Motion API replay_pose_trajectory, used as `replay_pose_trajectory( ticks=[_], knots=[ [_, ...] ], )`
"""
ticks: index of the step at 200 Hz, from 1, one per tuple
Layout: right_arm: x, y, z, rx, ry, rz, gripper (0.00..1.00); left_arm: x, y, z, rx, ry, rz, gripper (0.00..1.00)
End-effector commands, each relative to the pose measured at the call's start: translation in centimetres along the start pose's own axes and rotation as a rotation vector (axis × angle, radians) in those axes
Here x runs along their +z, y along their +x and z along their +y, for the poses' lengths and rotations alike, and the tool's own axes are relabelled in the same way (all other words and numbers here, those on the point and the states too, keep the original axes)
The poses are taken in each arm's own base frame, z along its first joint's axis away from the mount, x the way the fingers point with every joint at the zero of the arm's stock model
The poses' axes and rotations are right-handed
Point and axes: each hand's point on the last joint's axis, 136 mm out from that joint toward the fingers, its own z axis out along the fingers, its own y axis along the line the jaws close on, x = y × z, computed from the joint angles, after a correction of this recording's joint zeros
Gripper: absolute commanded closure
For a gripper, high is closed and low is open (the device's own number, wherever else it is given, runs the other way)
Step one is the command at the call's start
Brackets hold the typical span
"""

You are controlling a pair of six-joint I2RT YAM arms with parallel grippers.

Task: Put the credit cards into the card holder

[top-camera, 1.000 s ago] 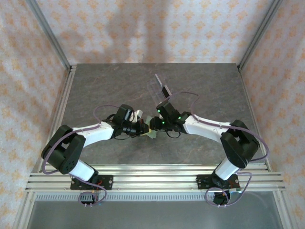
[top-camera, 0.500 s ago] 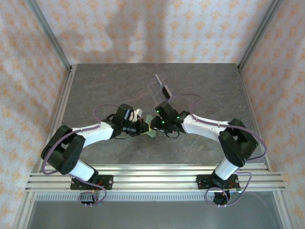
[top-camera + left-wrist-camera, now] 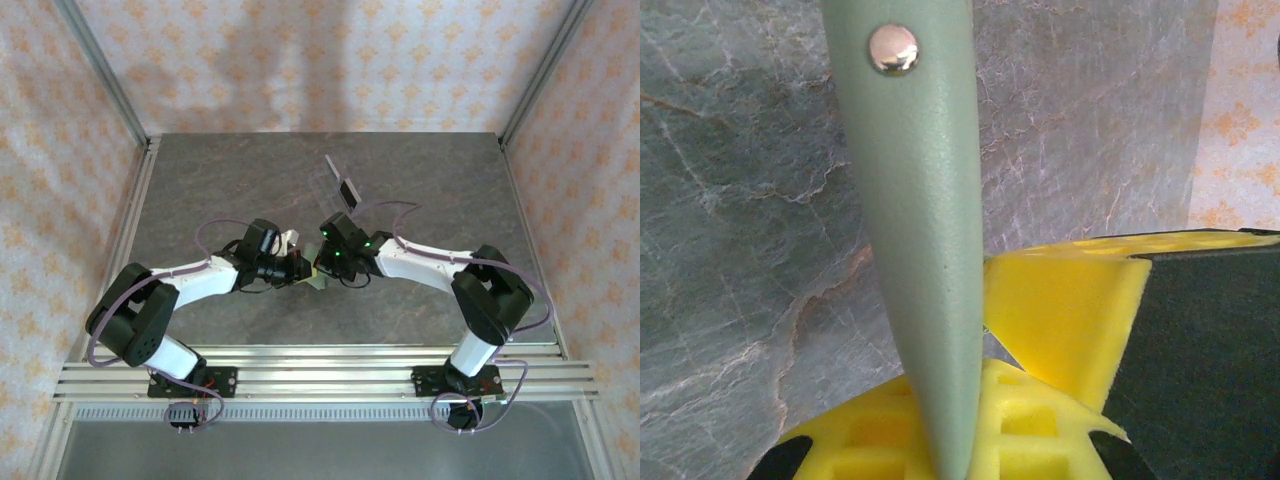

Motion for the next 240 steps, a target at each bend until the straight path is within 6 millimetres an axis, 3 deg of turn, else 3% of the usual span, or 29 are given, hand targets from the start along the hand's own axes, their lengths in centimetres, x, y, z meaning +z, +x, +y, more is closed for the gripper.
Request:
replay_pose_trajectory(
  ticks=[1, 10, 22, 50, 107, 124, 138, 146, 163, 173, 207, 223, 240],
  knots=[
    [0.0, -0.9, -5.9, 0.178, 0.240, -0.039, 1.00, -1.0, -0.7, -1.8, 0.106, 0.027, -0.043, 1.00],
    [-0.9, -0.8, -7.6, 0.225, 0.344, -0.029, 1.00, -1.0, -0.7, -1.1, 0.105, -0.004, -0.051, 1.00],
    [-1.6, -1.1, -7.9, 0.166, 0.403, -0.038, 1.00, -1.0, -0.8, -0.3, 0.097, -0.038, -0.065, 1.00],
    [-1.4, -0.4, -7.1, 0.149, 0.302, -0.007, 1.00, -1.7, -1.6, 0.7, 0.080, -0.070, -0.112, 1.00],
    [-1.8, -0.1, -9.7, 0.097, 0.391, 0.036, 1.00, -3.6, -2.7, 1.1, 0.079, -0.069, -0.220, 1.00],
    [-1.8, -0.1, -7.9, 0.039, 0.289, 0.048, 1.00, -3.5, -2.5, 0.5, 0.101, -0.041, -0.198, 1.00],
    [-2.2, 0.3, -4.0, -0.032, 0.107, 0.088, 1.00, -3.1, -2.0, 0.3, 0.100, -0.035, -0.149, 1.00],
    [-2.7, 0.6, -1.9, -0.064, 0.018, 0.105, 0.85, -2.8, -1.9, 0.2, 0.102, -0.026, -0.140, 1.00],
    [-3.8, 0.4, 0.5, -0.100, -0.072, 0.094, 0.66, -2.5, -1.9, -0.2, 0.098, 0.007, -0.139, 1.00],
    [-4.2, 0.0, 1.1, -0.105, -0.089, 0.078, 0.59, -2.3, -1.8, -0.6, 0.101, 0.024, -0.126, 1.00],
    [-3.5, -0.3, 1.8, -0.013, -0.040, 0.117, 0.53, -1.9, -1.0, -2.0, 0.176, 0.046, -0.094, 1.00],
    [-3.0, 0.5, 2.5, 0.067, -0.044, 0.167, 0.53, -2.0, -0.5, -2.7, 0.218, 0.039, -0.078, 1.00],
    [-3.1, 0.6, 1.7, 0.125, 0.017, 0.152, 0.58, -2.5, -0.5, -3.0, 0.255, 0.026, -0.101, 1.00]
  ],
)
